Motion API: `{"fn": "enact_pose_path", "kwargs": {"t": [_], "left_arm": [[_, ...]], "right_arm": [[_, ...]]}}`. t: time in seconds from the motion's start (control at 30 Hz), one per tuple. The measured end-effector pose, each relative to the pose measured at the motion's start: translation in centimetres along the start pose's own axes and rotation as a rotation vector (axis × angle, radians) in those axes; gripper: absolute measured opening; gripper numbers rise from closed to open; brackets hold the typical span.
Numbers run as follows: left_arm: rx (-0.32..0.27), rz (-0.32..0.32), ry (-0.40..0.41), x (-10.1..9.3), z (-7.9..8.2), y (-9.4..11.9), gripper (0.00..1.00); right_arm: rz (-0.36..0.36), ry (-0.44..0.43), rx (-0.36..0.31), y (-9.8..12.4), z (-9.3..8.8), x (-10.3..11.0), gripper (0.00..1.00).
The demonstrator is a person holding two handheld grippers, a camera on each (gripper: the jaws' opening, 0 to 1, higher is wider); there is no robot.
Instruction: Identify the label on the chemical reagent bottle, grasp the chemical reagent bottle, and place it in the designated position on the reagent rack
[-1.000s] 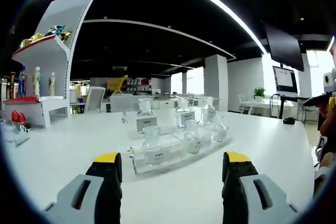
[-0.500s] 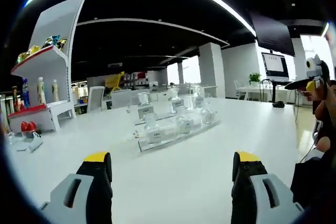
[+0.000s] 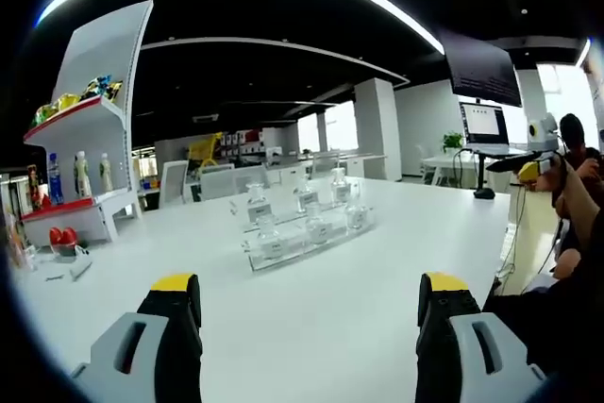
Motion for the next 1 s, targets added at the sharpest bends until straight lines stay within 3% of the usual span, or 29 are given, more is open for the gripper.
{"fn": "enact_pose_path", "kwargs": {"t": [0.33,0.47,1.0], "left_arm": [[0.096,-0.011,-0.038,0.1,2.3,3.5,0.95],[0.102,-0.006,-0.022,0.2,2.8,4.3,0.95],[0.144,-0.031,-0.015,-0.8,2.5,4.8,0.95]], "right_arm": [[-0.006,0.013,-0.011,0.6,0.5,0.3,0.91],[-0.006,0.014,-0.008,0.7,0.4,0.4,0.9],[-0.011,0.019,-0.014,1.4,0.6,0.4,0.9]]}}
Point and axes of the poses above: the point that each gripper's makers call its tool centre point, and the gripper's own axes: y roughly backward along the fingers, x roughly to its left, z roughly out of its top, the point moved 7 cm from there along y, roughly backward along the fingers, and after that the axes turned 12 degrees about -x, right-handed, at the moved point
